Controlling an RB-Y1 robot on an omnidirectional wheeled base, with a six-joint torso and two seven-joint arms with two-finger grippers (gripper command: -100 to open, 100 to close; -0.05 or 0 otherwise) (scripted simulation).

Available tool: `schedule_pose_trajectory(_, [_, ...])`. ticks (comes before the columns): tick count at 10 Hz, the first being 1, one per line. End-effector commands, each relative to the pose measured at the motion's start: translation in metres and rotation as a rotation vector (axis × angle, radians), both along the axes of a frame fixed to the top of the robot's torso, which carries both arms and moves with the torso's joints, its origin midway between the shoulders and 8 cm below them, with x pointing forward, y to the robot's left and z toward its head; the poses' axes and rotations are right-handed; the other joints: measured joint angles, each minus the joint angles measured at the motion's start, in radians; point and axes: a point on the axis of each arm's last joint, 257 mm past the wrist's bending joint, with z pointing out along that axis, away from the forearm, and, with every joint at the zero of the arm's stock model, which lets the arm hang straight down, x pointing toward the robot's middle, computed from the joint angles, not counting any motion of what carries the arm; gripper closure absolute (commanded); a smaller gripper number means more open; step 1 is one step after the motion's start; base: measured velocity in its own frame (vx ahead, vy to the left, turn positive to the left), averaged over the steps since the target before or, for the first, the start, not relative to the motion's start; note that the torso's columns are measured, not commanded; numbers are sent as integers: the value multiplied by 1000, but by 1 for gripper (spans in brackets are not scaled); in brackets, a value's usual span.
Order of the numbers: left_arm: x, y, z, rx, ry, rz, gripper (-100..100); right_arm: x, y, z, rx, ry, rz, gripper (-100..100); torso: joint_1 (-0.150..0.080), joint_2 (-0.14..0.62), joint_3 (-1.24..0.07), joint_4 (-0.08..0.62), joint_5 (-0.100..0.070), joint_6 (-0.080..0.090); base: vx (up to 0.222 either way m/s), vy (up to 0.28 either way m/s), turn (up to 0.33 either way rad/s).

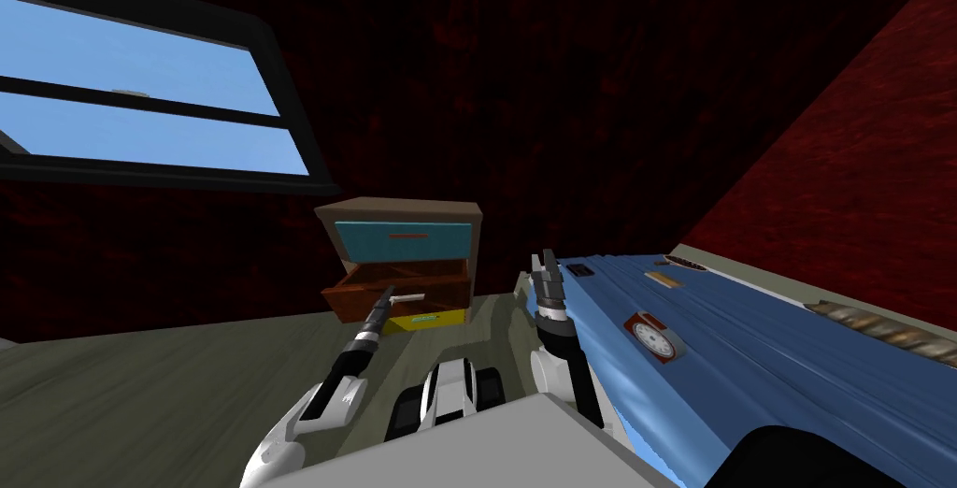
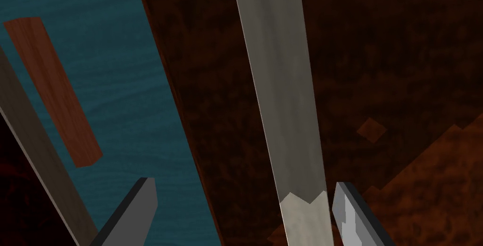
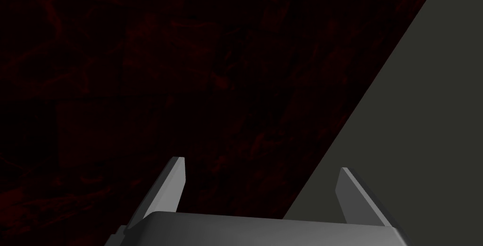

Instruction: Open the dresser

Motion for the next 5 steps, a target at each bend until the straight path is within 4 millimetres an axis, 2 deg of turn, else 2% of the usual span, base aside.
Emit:
schedule_pose_trajectory(1, [21,7,14,-1,4,1,-100,0,0,0,0,0,0,0,-1,0,0,0,0,0,-71,-30,-5])
schedule_pose_trajectory(3, [37,11,27,-1,3,2,-100,0,0,0,0,0,0,0,-3,4,2,5,-3,0,-75,-20,-4])
schedule_pose_trajectory(4, [28,11,15,-2,20,3,-100,0,0,0,0,0,0,0,-3,7,4,7,-4,-1,-27,-2,-6])
schedule_pose_trajectory(5, [28,12,13,-3,28,4,0,0,0,0,0,0,0,0,-3,6,3,5,-3,-1,0,0,0])
